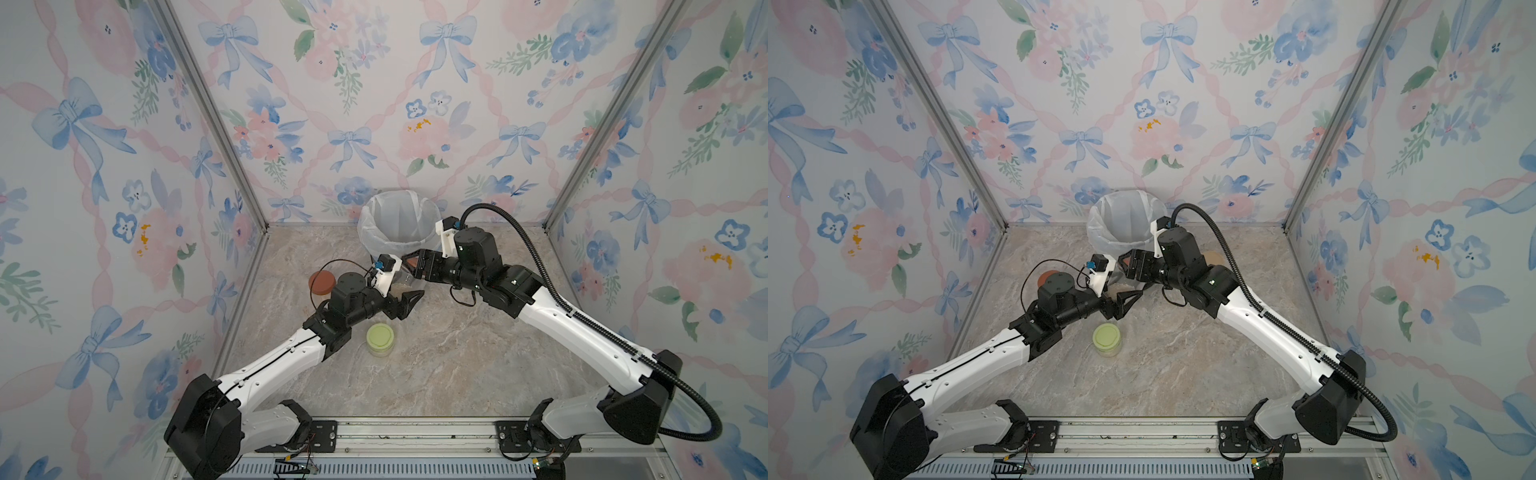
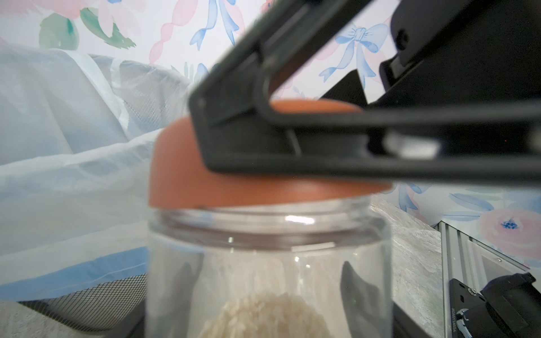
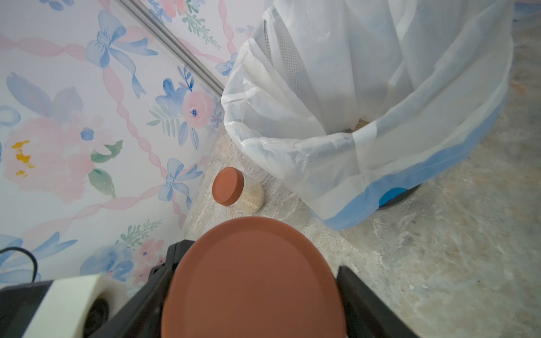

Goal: Empty moldy rice from jars
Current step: Unscrew the lid from the jar.

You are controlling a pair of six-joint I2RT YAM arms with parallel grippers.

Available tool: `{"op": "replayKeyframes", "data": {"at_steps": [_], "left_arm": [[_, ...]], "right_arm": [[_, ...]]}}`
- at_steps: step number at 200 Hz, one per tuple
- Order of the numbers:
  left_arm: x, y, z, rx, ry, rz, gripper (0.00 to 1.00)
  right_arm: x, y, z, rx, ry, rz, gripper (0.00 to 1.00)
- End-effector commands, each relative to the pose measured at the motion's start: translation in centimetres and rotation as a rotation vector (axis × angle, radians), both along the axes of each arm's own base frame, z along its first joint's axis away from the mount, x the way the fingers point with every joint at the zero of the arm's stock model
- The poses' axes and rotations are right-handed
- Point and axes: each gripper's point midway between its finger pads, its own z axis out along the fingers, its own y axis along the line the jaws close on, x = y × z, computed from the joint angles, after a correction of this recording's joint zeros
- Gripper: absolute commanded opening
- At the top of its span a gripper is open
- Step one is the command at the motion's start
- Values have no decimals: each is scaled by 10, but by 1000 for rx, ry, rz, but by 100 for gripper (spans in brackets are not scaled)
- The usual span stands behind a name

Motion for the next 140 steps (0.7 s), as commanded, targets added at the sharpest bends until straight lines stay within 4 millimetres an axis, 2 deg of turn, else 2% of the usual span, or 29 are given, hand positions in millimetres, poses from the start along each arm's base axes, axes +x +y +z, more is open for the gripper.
{"op": "replayKeyframes", "data": {"at_steps": [1,44,94,116,140], "left_arm": [[3,-2,62,-122,-139,-5,0],[-4,-4,71,-142,-149,-40,0],[-29,-12,83,-191,-129,-186,0],[-40,-13,86,-213,-118,-239,0],[-45,-12,81,-216,-97,-253,0]], "right_arm": [[-6,14,11,23,-6,65,73],[-10,11,17,14,-29,111,69],[-20,8,37,86,-128,282,58],[-17,2,46,122,-163,297,59],[-14,-2,61,145,-194,294,60]]}}
